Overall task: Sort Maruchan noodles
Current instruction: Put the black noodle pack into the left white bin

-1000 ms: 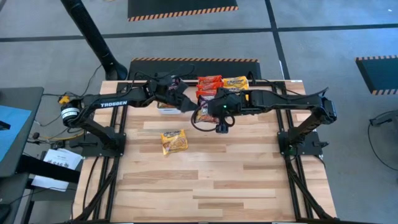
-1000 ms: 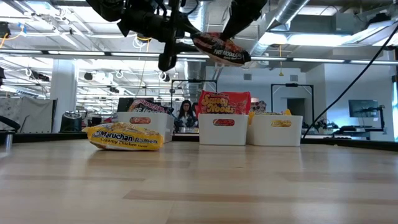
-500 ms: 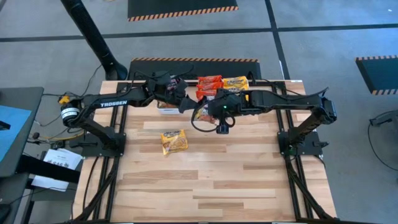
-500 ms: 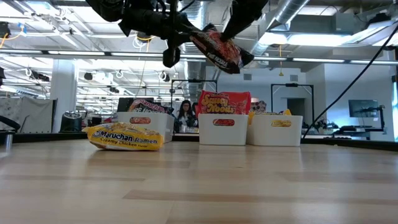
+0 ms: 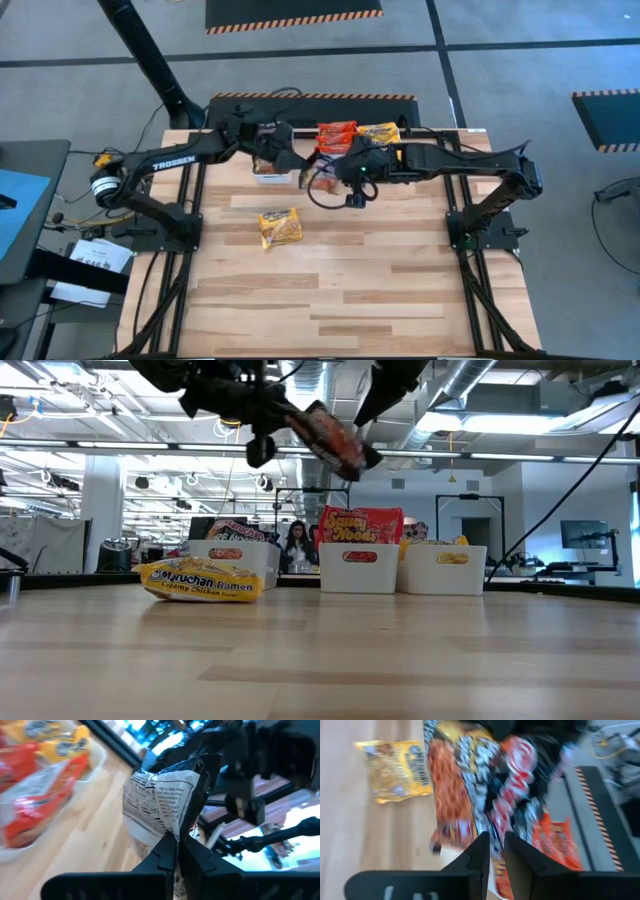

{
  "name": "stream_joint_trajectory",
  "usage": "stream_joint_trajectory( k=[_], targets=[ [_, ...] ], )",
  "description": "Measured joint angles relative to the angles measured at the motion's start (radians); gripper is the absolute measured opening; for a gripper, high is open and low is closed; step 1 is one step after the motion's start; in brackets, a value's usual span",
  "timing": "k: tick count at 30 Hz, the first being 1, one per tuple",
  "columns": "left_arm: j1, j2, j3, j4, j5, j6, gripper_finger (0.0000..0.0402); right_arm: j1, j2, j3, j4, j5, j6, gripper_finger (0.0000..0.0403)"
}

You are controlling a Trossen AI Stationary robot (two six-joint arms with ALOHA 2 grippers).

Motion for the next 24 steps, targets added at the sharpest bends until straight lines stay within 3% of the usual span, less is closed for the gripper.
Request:
stream_joint_trajectory(
  k=[4, 12, 18, 24],
  targets=[
    [0.059, -0.051, 0.0, -0.14, -0.005, 0.081, 0.0, -0.008, -0.018, 0.0, -0.009, 0.062, -0.002, 0.0082],
    [0.169, -0.192, 0.0, -0.44, -0.077, 0.272, 0.0, -0.065, -0.091, 0.001, -0.009, 0.068, 0.001, 0.0083],
    [0.323, -0.348, 0.0, -0.492, -0.091, 0.365, 0.0, -0.099, -0.118, 0.001, -0.009, 0.059, 0.001, 0.0083],
    [0.364, -0.404, -0.006, -0.477, -0.143, 0.417, 0.0, -0.125, -0.112, 0.001, -0.011, 0.058, 0.001, 0.0083]
  ],
)
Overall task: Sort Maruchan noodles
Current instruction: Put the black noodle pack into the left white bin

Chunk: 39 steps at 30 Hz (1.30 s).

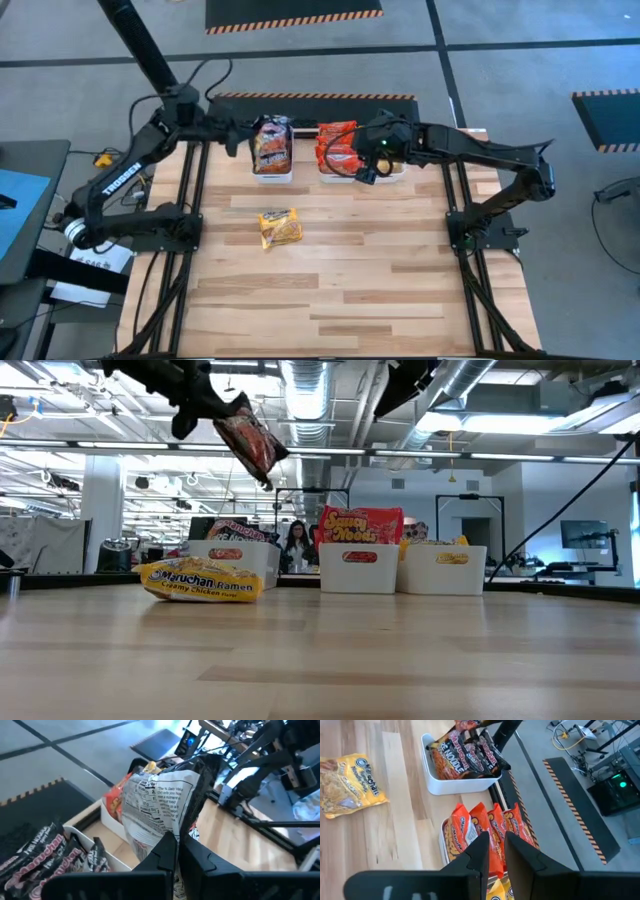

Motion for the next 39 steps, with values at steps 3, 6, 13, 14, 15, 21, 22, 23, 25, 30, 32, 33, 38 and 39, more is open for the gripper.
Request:
stream_joint_trajectory(
  k=[3, 6, 13, 14, 15, 21, 22, 23, 25, 30, 32, 33, 38, 39],
  targets=[
    [0.0, 0.0, -0.056, 0.057, -0.009, -0.009, 0.0, -0.006, 0.001, -0.001, -0.002, -0.003, 0.0, 0.0083],
    [0.0, 0.002, -0.157, 0.159, -0.014, -0.044, 0.0, -0.006, 0.001, -0.001, -0.002, -0.003, 0.0, 0.0083],
    [0.0, 0.003, -0.399, 0.442, -0.004, -0.124, 0.0, -0.006, 0.001, -0.001, -0.001, -0.003, 0.0, 0.0083],
    [-0.001, 0.004, -0.428, 0.471, 0.004, -0.134, 0.0, -0.006, 0.001, -0.001, -0.001, -0.003, 0.0, 0.0083],
    [-0.003, 0.005, -0.455, 0.499, 0.003, -0.139, 0.0, -0.006, 0.001, -0.001, -0.002, -0.003, 0.0, 0.0083],
    [0.012, 0.005, -0.541, 0.568, -0.07, -0.122, 0.0, -0.005, 0.001, -0.001, -0.001, -0.003, 0.0, 0.0083],
    [0.014, 0.009, -0.547, 0.582, -0.067, -0.12, 0.0, -0.005, 0.001, -0.001, -0.001, -0.003, 0.0, 0.0083],
    [0.014, 0.013, -0.553, 0.6, -0.066, -0.119, 0.0, -0.005, 0.001, -0.001, -0.001, -0.003, 0.0, 0.0083],
    [0.017, 0.025, -0.557, 0.601, -0.082, -0.113, 0.0, -0.005, 0.001, -0.001, -0.001, -0.003, 0.0, 0.0083],
    [0.021, 0.089, -0.557, 0.6, -0.104, -0.137, 0.0, -0.005, 0.001, -0.001, -0.001, -0.003, 0.0, 0.0083],
    [0.02, 0.114, -0.557, 0.606, -0.097, -0.141, 0.0, -0.005, 0.001, -0.001, -0.001, -0.003, 0.0, 0.0083],
    [0.02, 0.125, -0.556, 0.606, -0.094, -0.135, 0.0002, -0.005, 0.001, -0.001, -0.001, -0.003, 0.0, 0.0083],
    [0.022, 0.156, -0.556, 0.598, -0.088, -0.12, 0.0037, -0.005, 0.001, -0.001, -0.001, -0.003, 0.0, 0.0083],
    [0.022, 0.156, -0.556, 0.596, -0.088, -0.12, 0.0047, -0.005, 0.001, -0.001, -0.001, -0.003, 0.0, 0.0083]
  ],
)
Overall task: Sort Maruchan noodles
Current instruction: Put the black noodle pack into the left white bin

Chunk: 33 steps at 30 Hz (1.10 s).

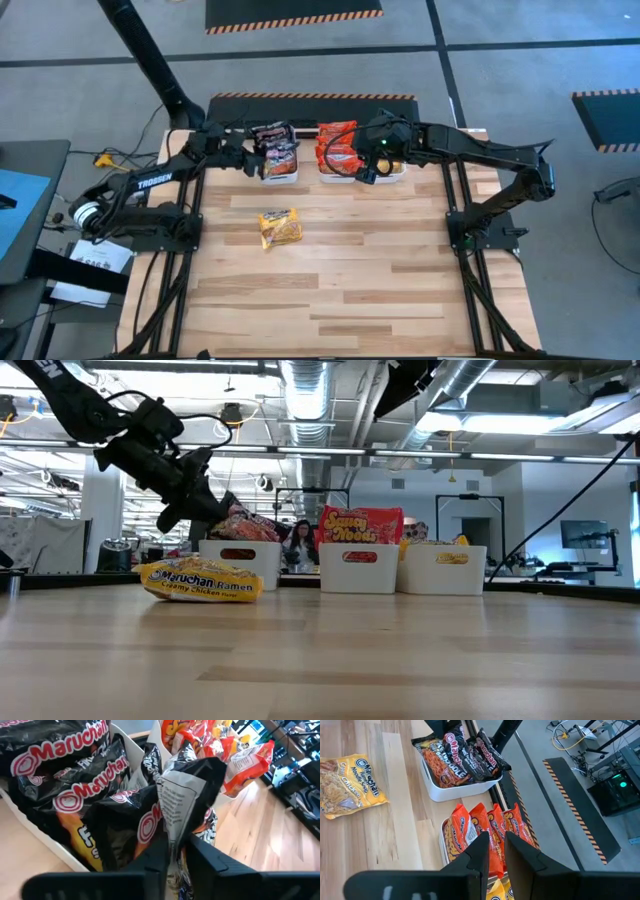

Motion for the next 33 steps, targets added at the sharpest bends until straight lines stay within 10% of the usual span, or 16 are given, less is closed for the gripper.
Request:
stream_joint_trajectory(
  k=[13, 33],
  targets=[
    [0.073, 0.0, 0.077, -0.075, 0.011, -0.009, 0.0154, 0.0, 0.0, 0.0, 0.0, 0.0, 0.0, 0.0083],
    [0.059, -0.002, 0.347, -0.432, 0.198, -0.005, 0.0164, 0.0, 0.0, 0.0, 0.0, 0.0, -0.003, 0.0083]
  ],
)
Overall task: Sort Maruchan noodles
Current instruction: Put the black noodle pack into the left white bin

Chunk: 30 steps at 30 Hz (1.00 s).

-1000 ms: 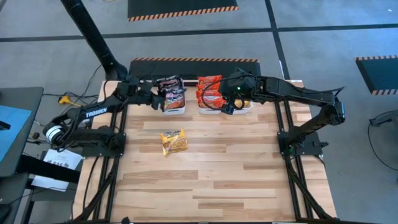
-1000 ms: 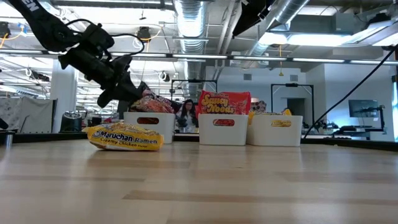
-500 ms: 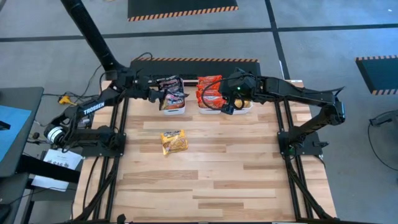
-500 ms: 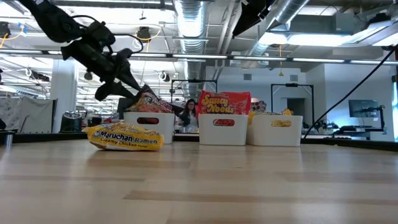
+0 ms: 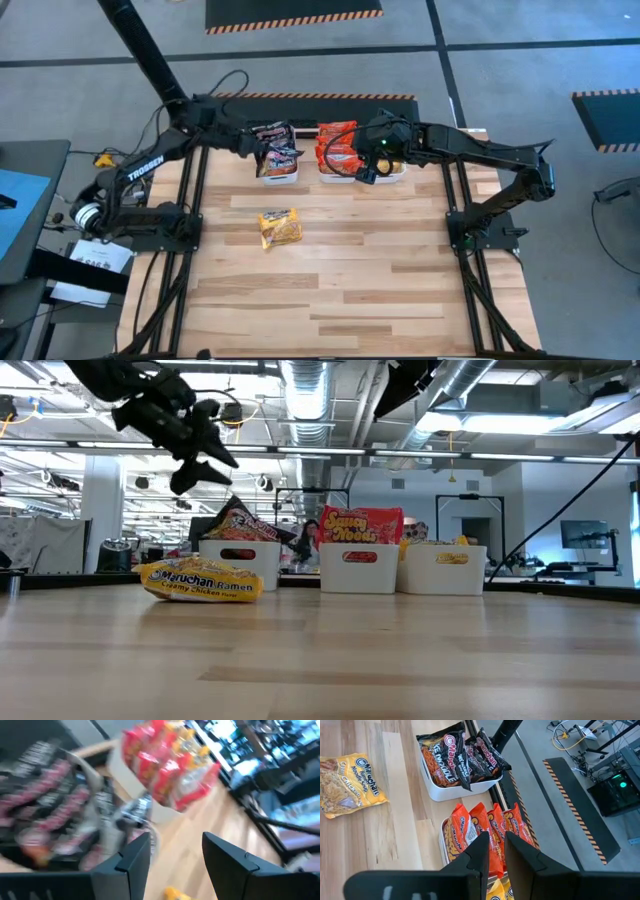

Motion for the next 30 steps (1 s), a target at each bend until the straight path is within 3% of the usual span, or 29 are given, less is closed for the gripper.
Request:
stream_joint_trajectory(
  k=[4, 11, 21, 30],
  targets=[
    [-0.079, 0.001, -0.002, -0.05, -0.011, -0.006, 0.0164, 0.0, 0.0, 0.0, 0.0, 0.0, 0.002, 0.0083],
    [-0.209, 0.057, -0.003, -0.133, -0.145, -0.01, 0.0164, 0.0, 0.0, 0.0, 0.0, 0.0, 0.002, 0.0083],
    [-0.236, 0.193, -0.003, -0.137, -0.349, -0.012, 0.0164, 0.0, 0.0, 0.0, 0.0, 0.0, -0.001, 0.0083],
    [-0.201, 0.321, -0.001, -0.146, -0.236, 0.033, 0.0164, 0.0, 0.0, 0.0, 0.0, 0.0, 0.0, 0.0083]
  ],
)
